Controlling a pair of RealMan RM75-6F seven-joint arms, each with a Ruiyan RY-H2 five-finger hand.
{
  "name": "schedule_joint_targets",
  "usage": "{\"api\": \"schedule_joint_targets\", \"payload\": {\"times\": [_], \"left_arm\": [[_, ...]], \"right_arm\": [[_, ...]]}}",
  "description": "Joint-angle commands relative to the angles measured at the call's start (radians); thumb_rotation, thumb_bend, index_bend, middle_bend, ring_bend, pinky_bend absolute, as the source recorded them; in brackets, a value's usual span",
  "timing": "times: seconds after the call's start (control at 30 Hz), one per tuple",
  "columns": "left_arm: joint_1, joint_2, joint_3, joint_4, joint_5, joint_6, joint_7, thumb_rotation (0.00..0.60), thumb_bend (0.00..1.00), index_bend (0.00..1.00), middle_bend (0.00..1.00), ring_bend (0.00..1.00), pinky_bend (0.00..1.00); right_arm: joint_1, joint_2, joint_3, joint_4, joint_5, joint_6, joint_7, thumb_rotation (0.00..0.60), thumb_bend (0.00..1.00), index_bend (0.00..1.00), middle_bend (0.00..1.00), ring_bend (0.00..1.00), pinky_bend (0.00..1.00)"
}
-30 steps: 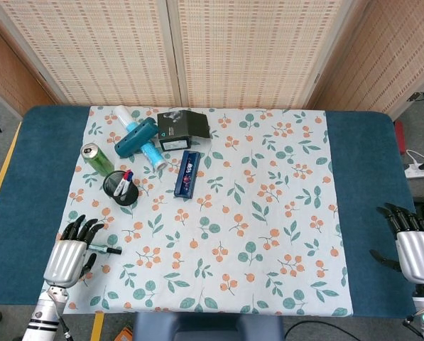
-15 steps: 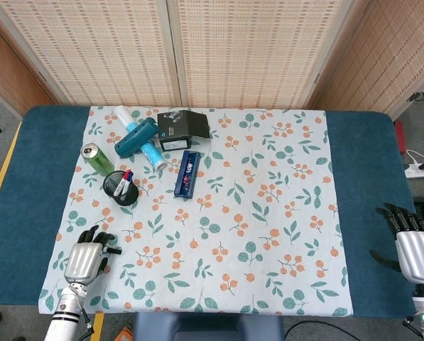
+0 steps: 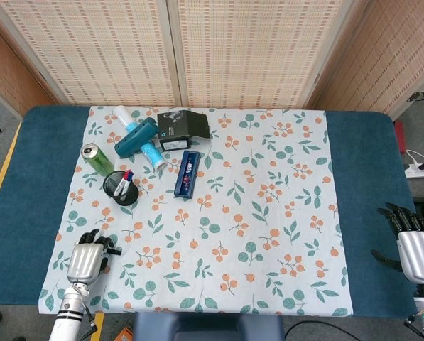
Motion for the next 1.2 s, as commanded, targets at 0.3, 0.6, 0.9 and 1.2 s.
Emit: {"api": "schedule_joint_targets", "payload": {"times": [0.3,0.6,0.9,1.2], "left_arm": [[-0.003,-0.038,-0.002,0.054,0.002,0.008,0.002,0.6,0.34,0.47,0.44,0.17,0.21],[-0.006,-0.057,-0.004,0.087,0.007,0.018,0.013,0.6,0.34,0.55,0.5,0.21,0.23],[-0.004,-0.056,-0.009,0.095,0.008,0.027,0.012,0.6,0.35,0.59,0.55,0.24,0.24],[-0.005,0.018,-0.037,-0.007,0.072,0.114,0.025,0.6,0.35,0.58,0.55,0.25,0.25]], "right_arm": [[-0.002,0.003,0.001,-0.002,0.003,0.002,0.003,0.6,0.04,0.24,0.13,0.14,0.21],[-0.003,0.004,0.002,0.0,0.004,0.002,0.006,0.6,0.04,0.25,0.13,0.14,0.21],[-0.003,0.002,0.003,0.003,0.001,0.006,0.007,0.6,0.04,0.26,0.13,0.14,0.21],[-0.004,0.002,0.003,0.003,0.0,0.007,0.011,0.6,0.04,0.25,0.13,0.14,0.21]]}}
